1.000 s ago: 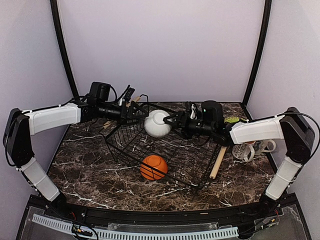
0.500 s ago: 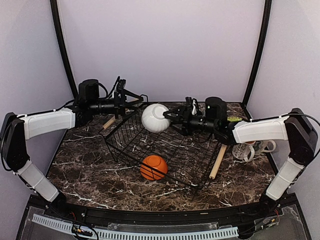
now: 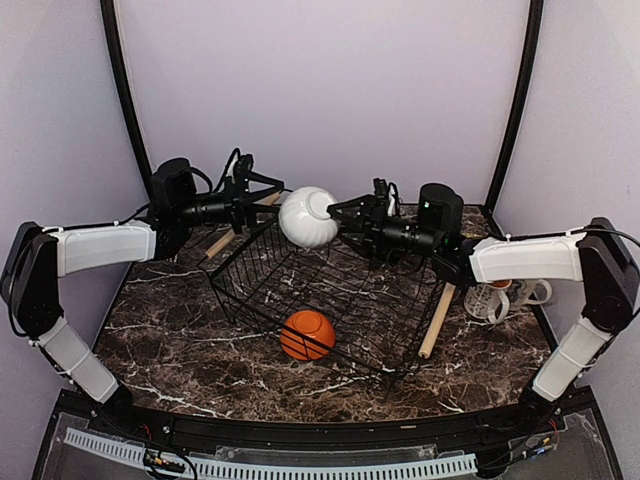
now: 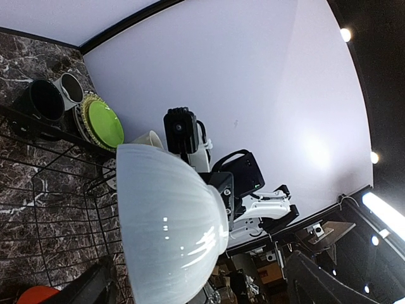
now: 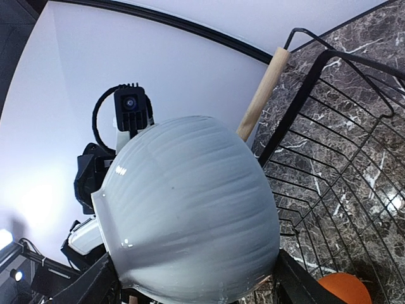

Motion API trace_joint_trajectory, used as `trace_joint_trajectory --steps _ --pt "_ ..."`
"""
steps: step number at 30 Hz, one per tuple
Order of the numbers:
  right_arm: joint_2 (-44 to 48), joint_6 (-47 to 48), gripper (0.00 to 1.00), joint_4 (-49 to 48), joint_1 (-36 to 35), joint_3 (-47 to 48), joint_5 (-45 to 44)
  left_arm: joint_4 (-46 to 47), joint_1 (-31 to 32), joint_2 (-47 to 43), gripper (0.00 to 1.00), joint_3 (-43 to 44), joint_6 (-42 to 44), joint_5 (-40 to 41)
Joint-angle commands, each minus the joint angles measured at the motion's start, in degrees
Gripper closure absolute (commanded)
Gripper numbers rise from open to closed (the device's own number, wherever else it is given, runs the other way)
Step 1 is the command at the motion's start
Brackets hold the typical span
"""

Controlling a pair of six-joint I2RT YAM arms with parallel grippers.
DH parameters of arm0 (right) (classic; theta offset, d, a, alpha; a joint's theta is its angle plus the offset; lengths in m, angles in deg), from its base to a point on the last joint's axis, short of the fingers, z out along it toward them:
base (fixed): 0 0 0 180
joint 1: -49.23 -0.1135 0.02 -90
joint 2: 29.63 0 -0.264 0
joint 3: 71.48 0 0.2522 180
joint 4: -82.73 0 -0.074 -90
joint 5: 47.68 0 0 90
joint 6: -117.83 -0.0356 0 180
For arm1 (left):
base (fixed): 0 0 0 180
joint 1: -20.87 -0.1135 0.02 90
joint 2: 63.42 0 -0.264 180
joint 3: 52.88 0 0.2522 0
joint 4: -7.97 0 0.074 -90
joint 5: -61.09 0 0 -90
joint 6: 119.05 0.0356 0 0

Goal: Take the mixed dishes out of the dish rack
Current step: Pass from the right arm to the left

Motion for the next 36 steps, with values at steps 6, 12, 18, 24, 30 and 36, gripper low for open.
trace_joint_trajectory --steps 6,12,18,24,30,36 --pt "-1.9 -5.1 0.47 -12.3 0.2 3.5 2.7 13.5 0.6 0.7 0.11 -2.5 -9.6 -2.9" --pt "-3.8 -7.7 0.47 -15.0 0.2 4.7 4.1 35.7 0.8 4.7 0.20 -3.7 -26.5 -3.7" --pt "-5.5 -11.3 0.48 -19.1 0.2 4.6 5.4 42.7 2.0 6.7 0.28 -3.5 -31.9 -3.8" --pt "-5.8 -12.3 0.48 -20.4 0.2 4.6 6.3 46.6 2.3 7.5 0.38 -3.2 -34.5 -3.7" --pt "-6.4 -12.8 0.48 -20.5 0.3 5.5 7.8 48.9 2.9 7.9 0.48 -2.8 -36.1 -3.5" --pt "-6.6 -13.2 0.48 -21.1 0.3 5.8 8.6 52.2 3.6 8.6 0.60 -2.6 -37.5 -3.1"
